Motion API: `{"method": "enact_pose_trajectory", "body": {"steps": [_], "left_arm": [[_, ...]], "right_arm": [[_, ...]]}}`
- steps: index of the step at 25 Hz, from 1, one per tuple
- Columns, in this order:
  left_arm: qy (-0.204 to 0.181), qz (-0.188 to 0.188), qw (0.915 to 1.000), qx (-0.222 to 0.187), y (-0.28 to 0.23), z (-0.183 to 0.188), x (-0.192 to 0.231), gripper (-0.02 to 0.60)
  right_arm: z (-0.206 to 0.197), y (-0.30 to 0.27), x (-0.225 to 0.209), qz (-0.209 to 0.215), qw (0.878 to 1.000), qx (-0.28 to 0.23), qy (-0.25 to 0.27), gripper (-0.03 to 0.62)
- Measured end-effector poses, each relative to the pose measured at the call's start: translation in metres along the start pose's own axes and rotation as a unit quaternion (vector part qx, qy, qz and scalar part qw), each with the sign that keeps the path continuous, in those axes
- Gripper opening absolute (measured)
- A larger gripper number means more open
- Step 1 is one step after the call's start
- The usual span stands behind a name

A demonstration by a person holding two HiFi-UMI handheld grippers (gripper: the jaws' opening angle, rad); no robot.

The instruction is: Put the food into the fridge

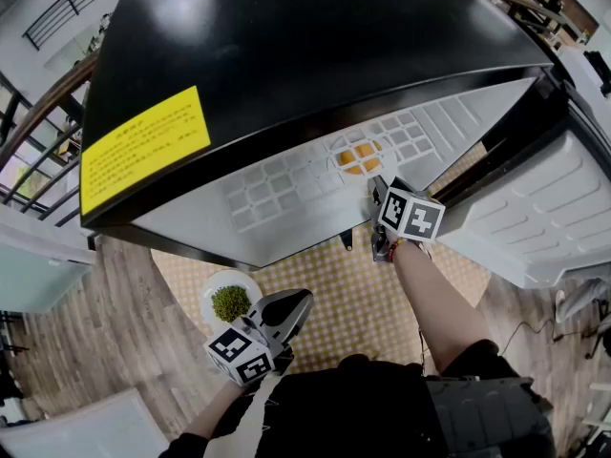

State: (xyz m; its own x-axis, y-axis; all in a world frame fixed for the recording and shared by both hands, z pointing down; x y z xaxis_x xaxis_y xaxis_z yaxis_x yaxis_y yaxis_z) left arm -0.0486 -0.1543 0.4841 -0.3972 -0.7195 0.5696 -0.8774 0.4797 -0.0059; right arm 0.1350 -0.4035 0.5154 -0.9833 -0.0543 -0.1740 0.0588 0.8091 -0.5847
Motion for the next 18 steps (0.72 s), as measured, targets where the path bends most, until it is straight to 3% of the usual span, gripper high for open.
{"method": "enact_pose_trajectory", "body": {"steps": [8, 18], "left_arm": [[0.004, 0.000, 1.0000, -0.001, 0.0014, -0.0010, 0.0019, 0.012], [0.002, 0.001, 1.0000, -0.003, 0.0029, -0.0019, 0.0020, 0.012]], "right_arm": [[-0.0035, 0.0011, 0.0023, -0.019, 0.999, -0.008, 0.046, 0.196], [-0.0032, 0.0016, 0.0027, -0.027, 0.998, -0.008, 0.059, 0.199]]}}
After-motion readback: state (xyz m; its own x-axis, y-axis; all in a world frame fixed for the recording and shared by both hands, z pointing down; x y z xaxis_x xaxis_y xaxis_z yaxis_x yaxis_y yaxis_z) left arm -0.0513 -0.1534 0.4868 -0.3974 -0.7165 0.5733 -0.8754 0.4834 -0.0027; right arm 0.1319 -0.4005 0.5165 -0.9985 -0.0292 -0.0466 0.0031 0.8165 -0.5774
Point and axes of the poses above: the fingertips, and each gripper's own axes: y backward along the fingers, x to its left, z out of its top, the point moved 3 cm from there along y, backward along the fingers, and after that the axes turned 14 degrees about -z, right-handed, at the moved point
